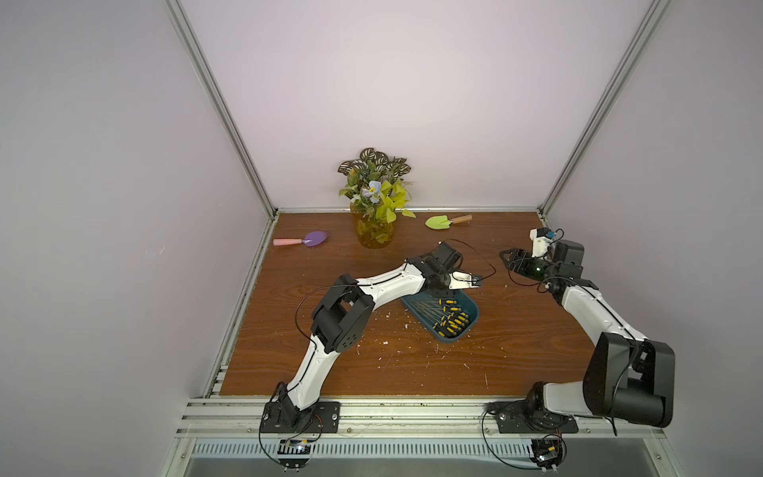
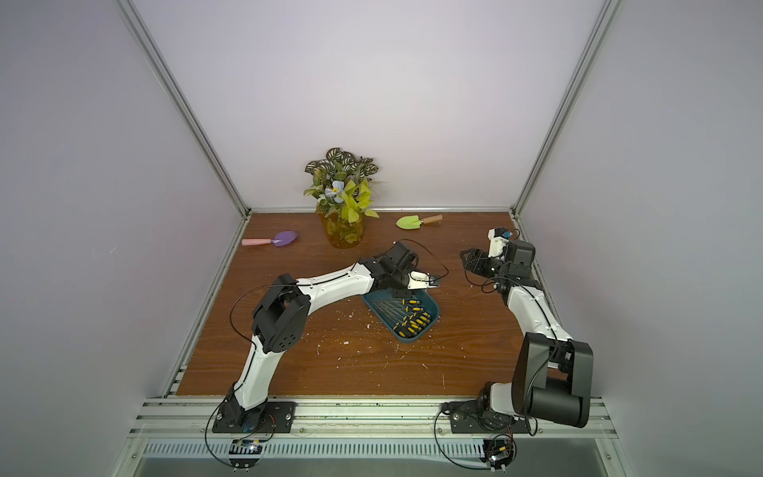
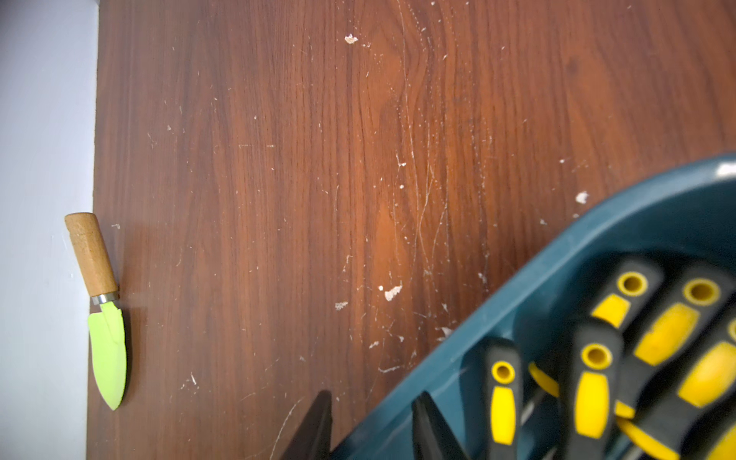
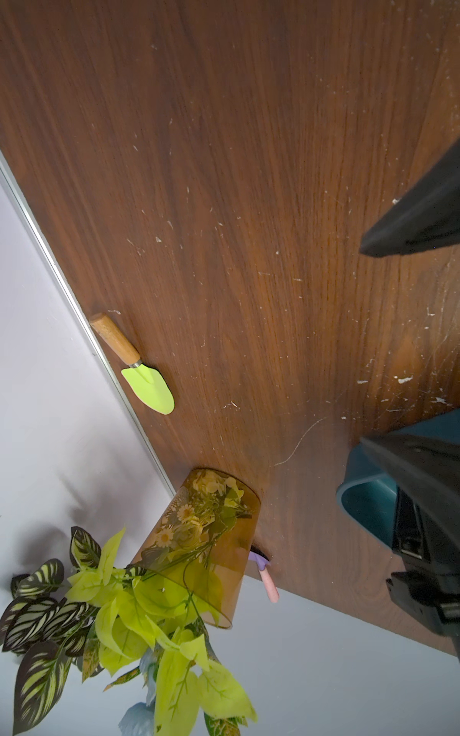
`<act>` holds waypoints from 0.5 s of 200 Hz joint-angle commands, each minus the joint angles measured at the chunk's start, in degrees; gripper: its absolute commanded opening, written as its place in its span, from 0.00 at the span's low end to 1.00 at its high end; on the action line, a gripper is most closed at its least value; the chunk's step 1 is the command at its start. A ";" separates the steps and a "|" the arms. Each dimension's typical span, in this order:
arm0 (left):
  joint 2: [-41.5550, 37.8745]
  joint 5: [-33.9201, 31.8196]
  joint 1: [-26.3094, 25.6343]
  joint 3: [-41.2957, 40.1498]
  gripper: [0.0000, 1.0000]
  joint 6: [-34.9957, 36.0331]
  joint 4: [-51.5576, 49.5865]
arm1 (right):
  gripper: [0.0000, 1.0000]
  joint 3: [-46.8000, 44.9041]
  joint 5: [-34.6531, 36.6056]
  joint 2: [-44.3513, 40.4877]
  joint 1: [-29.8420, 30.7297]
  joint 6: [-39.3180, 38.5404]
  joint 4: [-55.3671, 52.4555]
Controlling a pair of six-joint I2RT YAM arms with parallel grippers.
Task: Take the file tool out of the storage box
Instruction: Move the storage box to the center of the board.
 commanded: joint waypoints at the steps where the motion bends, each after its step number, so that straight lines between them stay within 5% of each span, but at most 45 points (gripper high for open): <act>1: 1.88 -1.80 0.33 0.84 0.32 -2.48 -5.25 | 0.75 0.28 -1.75 -0.53 -0.15 0.30 1.24; 100: -0.19 -4.65 8.26 0.22 0.16 -17.31 -11.24 | 0.76 0.22 -3.00 -0.80 0.11 2.00 2.75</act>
